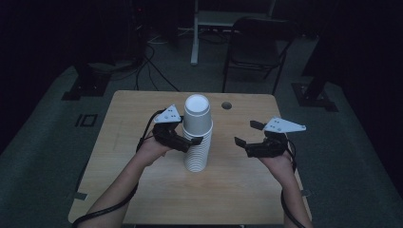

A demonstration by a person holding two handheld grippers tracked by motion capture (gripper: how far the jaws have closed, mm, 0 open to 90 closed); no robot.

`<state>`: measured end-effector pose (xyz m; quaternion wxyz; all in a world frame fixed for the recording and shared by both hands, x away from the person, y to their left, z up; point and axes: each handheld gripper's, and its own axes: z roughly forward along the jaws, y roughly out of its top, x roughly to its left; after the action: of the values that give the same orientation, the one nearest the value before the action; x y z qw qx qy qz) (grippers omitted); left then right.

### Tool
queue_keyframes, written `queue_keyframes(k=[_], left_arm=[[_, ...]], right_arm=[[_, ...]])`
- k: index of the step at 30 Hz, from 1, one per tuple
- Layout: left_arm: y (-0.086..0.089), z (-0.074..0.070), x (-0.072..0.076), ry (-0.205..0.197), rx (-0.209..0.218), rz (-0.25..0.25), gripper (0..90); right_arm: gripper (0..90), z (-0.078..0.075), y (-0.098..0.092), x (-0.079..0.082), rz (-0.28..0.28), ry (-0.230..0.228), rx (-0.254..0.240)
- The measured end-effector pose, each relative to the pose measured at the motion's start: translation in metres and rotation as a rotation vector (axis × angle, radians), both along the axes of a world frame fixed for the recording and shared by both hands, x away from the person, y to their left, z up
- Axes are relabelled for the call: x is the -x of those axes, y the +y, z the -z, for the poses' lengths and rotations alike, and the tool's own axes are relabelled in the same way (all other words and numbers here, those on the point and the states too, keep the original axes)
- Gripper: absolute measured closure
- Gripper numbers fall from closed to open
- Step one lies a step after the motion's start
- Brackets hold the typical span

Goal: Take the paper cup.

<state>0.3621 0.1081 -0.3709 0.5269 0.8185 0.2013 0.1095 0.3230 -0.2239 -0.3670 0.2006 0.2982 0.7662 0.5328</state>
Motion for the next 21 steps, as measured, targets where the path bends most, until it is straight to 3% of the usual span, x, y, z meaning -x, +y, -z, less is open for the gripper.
queue_keyframes(k=[9, 21], left_arm=[[0.000, -0.001, 0.000, 0.003, -0.007, 0.000, 6.7], [0.000, -0.001, 0.000, 0.005, -0.013, -0.001, 6.7]], right_arm=[[12.0, -0.028, 0.029, -0.004, -0.102, -0.049, -0.006], [14.3, -0.039, 0.054, -0.011, -0.171, -0.065, -0.027]])
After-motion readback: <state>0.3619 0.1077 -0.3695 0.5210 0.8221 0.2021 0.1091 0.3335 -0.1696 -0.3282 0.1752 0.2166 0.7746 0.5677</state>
